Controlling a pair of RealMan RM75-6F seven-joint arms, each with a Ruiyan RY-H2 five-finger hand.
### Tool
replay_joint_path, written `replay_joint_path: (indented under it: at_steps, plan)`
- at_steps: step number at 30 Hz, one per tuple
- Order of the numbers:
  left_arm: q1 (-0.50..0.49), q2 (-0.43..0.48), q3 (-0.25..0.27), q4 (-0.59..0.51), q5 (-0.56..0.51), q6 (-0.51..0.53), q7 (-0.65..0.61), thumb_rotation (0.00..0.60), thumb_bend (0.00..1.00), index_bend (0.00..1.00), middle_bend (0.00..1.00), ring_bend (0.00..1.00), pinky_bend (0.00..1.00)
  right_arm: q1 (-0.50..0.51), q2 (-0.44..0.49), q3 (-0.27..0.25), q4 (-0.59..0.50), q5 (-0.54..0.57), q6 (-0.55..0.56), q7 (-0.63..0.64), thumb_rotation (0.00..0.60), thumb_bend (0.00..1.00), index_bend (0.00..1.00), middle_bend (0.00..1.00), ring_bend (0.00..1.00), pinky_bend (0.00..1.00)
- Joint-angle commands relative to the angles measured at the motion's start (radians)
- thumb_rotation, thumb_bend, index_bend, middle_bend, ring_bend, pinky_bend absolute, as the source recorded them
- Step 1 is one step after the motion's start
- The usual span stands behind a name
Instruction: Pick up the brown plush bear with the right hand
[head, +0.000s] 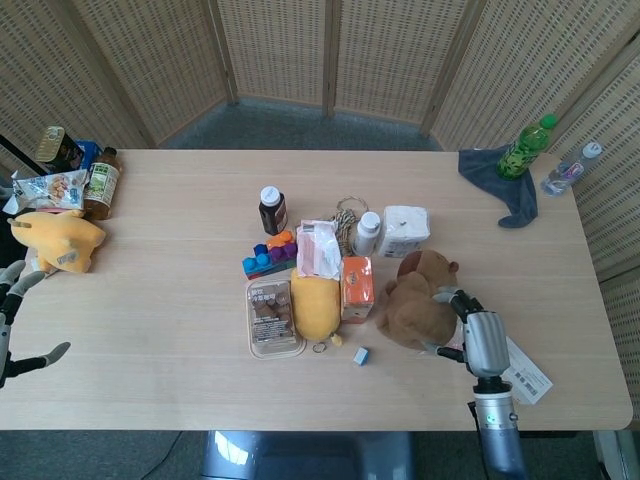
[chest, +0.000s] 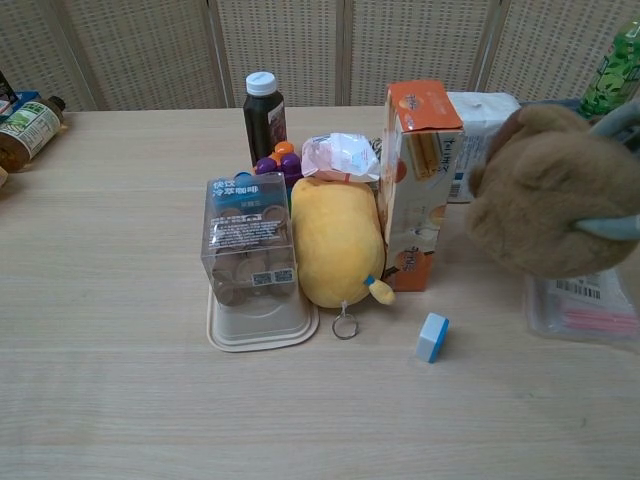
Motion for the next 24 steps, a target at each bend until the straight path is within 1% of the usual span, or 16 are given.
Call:
replay_joint_path:
  at_steps: [1, 6, 12, 19, 24]
  plan:
    - [-0.001, -0.002, 0.001, 0.0, 0.0, -0.002, 0.002, 0.6, 0.0, 0.17, 0.0, 0.0, 0.0, -0.01, 0.06, 0.02, -0.088, -0.041, 0.053, -0.032, 0.6, 0.14, 0.66, 0.63, 0.6, 0.79]
    - [-0.002, -0.008, 0.002, 0.001, 0.001, -0.003, 0.009, 0.6, 0.0, 0.17, 0.0, 0.0, 0.0, 0.0, 0.112, 0.043, -0.204, -0.083, 0.078, -0.078, 0.6, 0.14, 0.66, 0.63, 0.6, 0.79]
    - [-0.002, -0.012, 0.003, 0.001, 0.002, -0.002, 0.016, 0.6, 0.0, 0.17, 0.0, 0.0, 0.0, 0.047, 0.148, 0.096, -0.351, -0.12, 0.054, -0.195, 0.6, 0.15, 0.66, 0.63, 0.6, 0.79]
    - [-0.004, -0.014, 0.003, 0.004, 0.0, -0.005, 0.018, 0.6, 0.0, 0.17, 0.0, 0.0, 0.0, 0.096, 0.156, 0.144, -0.477, -0.132, 0.014, -0.332, 0.6, 0.15, 0.67, 0.64, 0.6, 0.79]
    - [-0.005, -0.016, 0.004, 0.004, 0.002, -0.007, 0.019, 0.6, 0.0, 0.17, 0.0, 0.0, 0.0, 0.109, 0.15, 0.146, -0.525, -0.131, -0.001, -0.397, 0.6, 0.15, 0.67, 0.64, 0.6, 0.79]
